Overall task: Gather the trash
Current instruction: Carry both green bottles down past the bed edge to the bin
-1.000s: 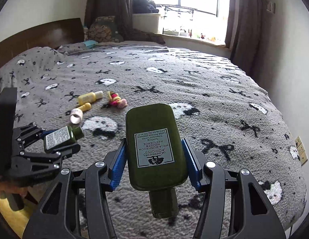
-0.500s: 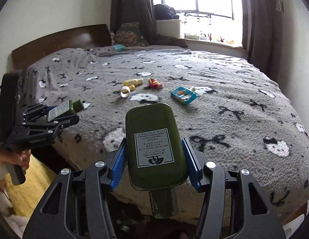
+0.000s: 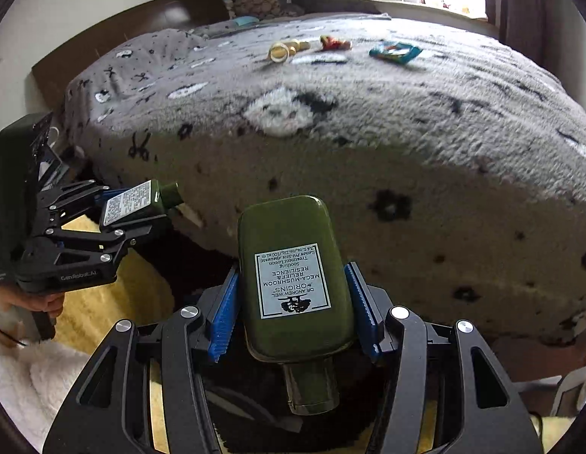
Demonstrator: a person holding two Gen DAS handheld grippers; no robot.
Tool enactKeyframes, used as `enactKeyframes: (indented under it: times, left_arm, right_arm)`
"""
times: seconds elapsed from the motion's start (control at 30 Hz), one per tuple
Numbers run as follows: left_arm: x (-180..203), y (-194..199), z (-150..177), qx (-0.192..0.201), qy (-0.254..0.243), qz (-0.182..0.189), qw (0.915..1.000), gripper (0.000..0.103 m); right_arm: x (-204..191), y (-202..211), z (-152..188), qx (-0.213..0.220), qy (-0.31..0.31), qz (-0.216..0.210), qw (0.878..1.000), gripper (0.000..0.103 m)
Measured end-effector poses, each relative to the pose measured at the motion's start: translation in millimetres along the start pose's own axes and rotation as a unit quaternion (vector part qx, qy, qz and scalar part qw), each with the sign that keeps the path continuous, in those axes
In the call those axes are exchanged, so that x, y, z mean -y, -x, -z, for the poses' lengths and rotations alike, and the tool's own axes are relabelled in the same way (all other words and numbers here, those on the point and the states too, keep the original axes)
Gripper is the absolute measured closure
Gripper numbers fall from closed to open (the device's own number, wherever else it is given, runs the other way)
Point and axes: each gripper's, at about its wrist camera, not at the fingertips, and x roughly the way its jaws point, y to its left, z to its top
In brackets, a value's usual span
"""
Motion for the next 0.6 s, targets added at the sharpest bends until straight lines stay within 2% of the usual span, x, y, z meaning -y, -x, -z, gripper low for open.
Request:
enactKeyframes:
  times: [0.17, 0.37, 0.6]
  left_arm:
    - [-0.8, -40.0, 22.1, -0.059, 0.004, 0.0, 0.9982, 0.049]
    - [-1.6, -91.1, 43.1, -0.139, 0.03, 0.022, 0.9896, 0.049]
    - [11.0, -121.8, 59.4, -0.19, 0.025, 0.051, 0.9801, 0.049]
  right_arm:
    - [-2.5, -43.0, 16.7, -0.069, -0.018, 0.012, 0.997, 0.048]
    - [2.7, -84.5, 35.1, -0.129, -0.048, 0.031, 0.99, 0.048]
    - [8.3, -120.6, 49.0, -0.166, -0.079, 0.04, 0.982, 0.048]
